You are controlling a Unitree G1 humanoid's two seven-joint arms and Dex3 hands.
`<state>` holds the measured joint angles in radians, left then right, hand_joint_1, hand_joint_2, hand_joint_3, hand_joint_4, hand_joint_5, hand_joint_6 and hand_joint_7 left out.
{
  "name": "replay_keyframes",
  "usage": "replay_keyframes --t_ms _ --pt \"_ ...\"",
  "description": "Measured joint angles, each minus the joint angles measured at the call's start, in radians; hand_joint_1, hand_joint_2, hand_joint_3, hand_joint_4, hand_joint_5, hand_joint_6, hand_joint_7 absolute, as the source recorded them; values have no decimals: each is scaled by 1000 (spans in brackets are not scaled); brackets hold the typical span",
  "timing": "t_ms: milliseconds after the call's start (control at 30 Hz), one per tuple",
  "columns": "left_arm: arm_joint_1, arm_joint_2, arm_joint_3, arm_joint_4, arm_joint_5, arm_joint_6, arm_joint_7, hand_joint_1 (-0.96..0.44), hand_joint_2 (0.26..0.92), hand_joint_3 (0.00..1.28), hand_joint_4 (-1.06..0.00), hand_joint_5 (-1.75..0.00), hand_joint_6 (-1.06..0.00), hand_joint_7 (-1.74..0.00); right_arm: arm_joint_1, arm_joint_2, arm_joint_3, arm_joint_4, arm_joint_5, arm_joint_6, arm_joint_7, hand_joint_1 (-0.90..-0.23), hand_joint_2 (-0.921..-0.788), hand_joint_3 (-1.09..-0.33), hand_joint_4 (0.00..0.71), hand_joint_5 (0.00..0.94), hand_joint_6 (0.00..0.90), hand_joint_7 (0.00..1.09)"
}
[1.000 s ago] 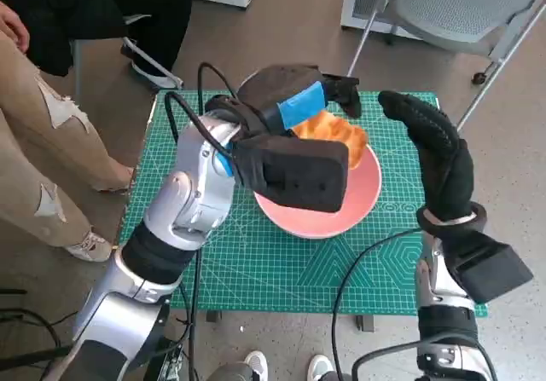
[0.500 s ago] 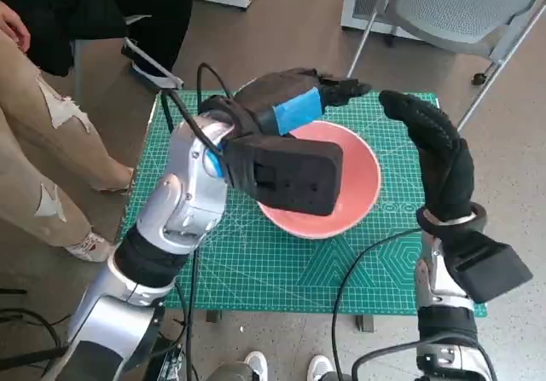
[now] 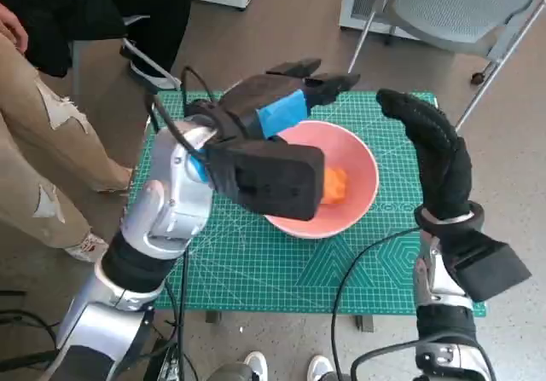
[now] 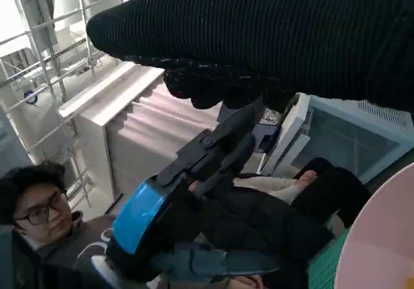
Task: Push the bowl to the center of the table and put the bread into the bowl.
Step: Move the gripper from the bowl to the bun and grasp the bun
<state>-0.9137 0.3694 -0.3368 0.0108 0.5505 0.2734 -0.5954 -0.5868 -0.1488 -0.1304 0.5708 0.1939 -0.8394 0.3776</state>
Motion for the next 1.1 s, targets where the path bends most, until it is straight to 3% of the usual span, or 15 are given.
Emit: replay_keyframes --t_ms 500,1100 --pt "203 156 137 -170 41 -69 114 -598 750 4 1 1 -175 -2 -9 5 10 18 2 -1 1 -660 -921 -785 191 0 -1 495" --pt "319 247 222 -276 63 -7 83 -583 724 0 1 1 -147 0 -44 14 16 76 40 -1 55 -669 -921 -787 191 1 -1 491"
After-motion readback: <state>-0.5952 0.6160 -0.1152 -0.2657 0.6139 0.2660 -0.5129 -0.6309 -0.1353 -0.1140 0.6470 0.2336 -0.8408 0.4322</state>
